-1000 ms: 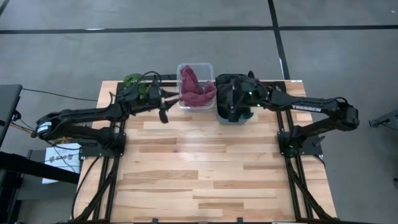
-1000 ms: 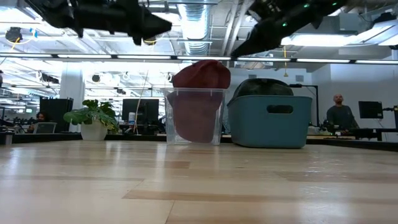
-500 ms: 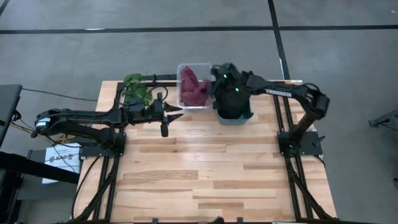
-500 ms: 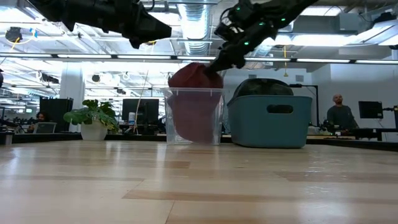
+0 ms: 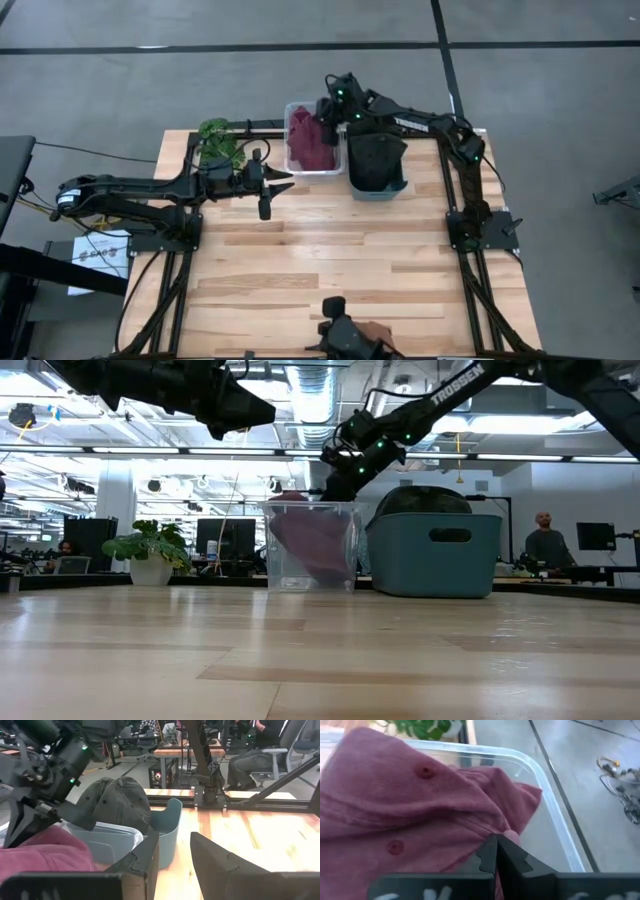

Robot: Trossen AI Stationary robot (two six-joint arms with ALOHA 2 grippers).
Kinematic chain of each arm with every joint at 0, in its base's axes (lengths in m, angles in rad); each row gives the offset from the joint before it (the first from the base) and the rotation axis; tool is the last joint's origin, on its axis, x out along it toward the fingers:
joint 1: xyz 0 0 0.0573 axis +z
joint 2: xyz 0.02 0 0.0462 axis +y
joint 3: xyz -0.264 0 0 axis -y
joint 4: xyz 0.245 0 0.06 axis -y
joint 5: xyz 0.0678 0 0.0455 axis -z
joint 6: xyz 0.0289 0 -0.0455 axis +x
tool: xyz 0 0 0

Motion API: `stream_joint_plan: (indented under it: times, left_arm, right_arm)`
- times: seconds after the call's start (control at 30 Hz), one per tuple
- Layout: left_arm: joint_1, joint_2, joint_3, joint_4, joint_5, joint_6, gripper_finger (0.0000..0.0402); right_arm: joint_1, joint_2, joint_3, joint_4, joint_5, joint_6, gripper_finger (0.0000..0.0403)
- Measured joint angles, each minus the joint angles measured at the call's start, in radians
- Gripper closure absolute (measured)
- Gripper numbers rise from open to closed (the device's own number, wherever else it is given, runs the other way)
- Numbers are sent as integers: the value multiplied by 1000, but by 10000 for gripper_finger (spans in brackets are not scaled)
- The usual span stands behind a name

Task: Pick & Place hat
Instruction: Put the red cap into the transparent bin

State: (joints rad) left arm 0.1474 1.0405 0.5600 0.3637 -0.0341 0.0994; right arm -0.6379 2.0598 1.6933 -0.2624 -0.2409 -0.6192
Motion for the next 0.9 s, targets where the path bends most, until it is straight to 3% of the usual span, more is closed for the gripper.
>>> stream_joint_plan:
  times: [0.17, 0.33, 0.5, 0.67, 0.9]
  left_arm:
    - [0, 9, 0, 2, -11, 0, 292]
    - [13, 45, 0, 3, -87, 9, 292]
    - [44, 117, 0, 68, -94, -3, 292]
    - [64, 215, 2, 187, -89, -3, 292]
    - [134, 312, 51, 198, -41, -3, 292]
  right_arm:
    - [20, -8, 11, -20, 0, 15, 399]
    - [70, -69, 12, -186, -1, -53, 399]
    - [109, -133, 12, -267, -3, -70, 399]
    - [147, -247, 12, -331, -2, -69, 399]
    - [212, -429, 12, -446, 1, 36, 399]
